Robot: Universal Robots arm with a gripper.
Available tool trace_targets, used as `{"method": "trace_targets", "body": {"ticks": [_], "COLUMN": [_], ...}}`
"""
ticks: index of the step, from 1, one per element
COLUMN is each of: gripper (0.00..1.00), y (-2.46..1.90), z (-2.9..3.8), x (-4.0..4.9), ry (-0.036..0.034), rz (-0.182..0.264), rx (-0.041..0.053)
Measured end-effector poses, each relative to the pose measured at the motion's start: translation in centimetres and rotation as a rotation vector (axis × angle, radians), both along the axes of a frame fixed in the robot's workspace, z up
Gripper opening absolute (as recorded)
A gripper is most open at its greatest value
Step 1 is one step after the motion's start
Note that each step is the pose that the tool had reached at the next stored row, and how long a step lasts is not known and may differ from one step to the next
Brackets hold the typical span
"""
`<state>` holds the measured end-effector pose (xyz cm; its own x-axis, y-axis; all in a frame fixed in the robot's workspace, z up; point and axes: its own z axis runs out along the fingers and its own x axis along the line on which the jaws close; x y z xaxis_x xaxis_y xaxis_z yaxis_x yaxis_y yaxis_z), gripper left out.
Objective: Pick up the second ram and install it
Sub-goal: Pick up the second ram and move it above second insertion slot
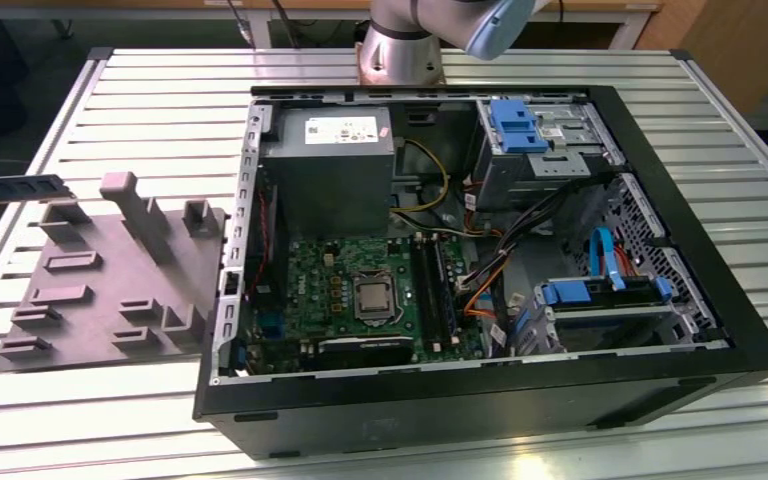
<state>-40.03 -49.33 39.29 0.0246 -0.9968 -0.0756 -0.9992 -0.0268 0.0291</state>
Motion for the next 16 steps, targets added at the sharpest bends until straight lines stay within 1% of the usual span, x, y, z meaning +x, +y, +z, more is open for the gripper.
{"method": "trace_targets", "body": {"ticks": [16], "gripper": [0.11], "y": [0.0], "z": [0.0], "x": [1.01], "ry": [0.0], "rz": [0.0], "rx": [0.0]}}
